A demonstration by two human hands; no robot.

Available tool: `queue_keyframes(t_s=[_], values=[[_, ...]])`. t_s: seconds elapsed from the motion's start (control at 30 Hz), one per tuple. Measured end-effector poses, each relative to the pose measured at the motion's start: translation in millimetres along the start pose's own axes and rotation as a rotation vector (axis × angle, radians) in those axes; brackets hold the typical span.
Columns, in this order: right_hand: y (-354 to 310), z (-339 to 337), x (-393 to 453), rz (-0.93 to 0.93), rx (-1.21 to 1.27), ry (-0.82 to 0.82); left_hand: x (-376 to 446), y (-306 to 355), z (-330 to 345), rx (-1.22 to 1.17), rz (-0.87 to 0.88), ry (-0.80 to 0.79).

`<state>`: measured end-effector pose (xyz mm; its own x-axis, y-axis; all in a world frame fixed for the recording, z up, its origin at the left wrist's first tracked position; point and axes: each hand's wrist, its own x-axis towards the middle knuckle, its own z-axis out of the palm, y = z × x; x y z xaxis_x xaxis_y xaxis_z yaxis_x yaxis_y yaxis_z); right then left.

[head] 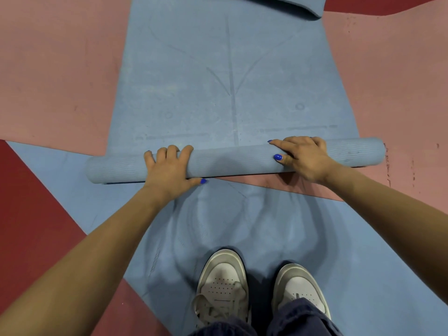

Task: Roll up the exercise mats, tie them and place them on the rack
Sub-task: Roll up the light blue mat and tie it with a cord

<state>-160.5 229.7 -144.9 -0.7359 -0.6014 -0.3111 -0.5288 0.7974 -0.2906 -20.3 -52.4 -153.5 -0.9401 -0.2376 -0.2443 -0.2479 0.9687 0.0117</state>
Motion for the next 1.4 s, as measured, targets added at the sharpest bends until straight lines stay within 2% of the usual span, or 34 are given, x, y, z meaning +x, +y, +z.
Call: queue_keyframes(t_s=[0.1,0.17,0.23,0.3,0.43,0.53,0.6,0.73,0.87,1.1,1.4], values=[[3.1,2.0,-1.8,-0.007,-0.055,-0.015,3.5,-1.0,-2.6,-0.072,0.003,0.003],[2.7,8.8,-9.2,-0.046,-0.090,0.125,6.3,-2.7,-4.2,-0.101,0.012,0.023],[0.2,20.1,-19.3,-0.083,-0.136,0.337,11.2,-4.6,-6.9,-0.129,0.005,-0.003],[-2.4,33.3,-28.1,-0.089,-0.193,0.401,17.8,-5.4,-11.8,-0.126,0.002,-0.051],[-3.0,33.9,-19.3,-0.055,-0.251,0.303,33.1,-9.2,-23.5,-0.122,0.011,-0.152],[-3.3,8.4,5.7,-0.001,-0.202,0.110,48.1,-10.3,-36.1,-0.160,-0.054,-0.173],[-3.6,-3.4,19.7,0.016,-0.177,0.041,51.5,-9.5,-39.7,-0.172,-0.077,-0.167],[-1.3,-12.5,34.0,0.022,-0.236,0.017,38.0,-12.7,-26.2,-0.058,0.015,-0.080],[-0.4,-11.4,35.5,-0.003,-0.303,0.044,43.3,-15.8,-31.1,-0.002,0.064,-0.125],[-4.5,-26.7,25.6,-0.059,-0.398,0.063,51.5,-16.4,-46.5,-0.097,0.131,-0.133],[-0.2,-5.7,-59.1,-0.091,-0.371,0.033,-19.7,-1.6,-15.7,-0.210,0.204,-0.191]])
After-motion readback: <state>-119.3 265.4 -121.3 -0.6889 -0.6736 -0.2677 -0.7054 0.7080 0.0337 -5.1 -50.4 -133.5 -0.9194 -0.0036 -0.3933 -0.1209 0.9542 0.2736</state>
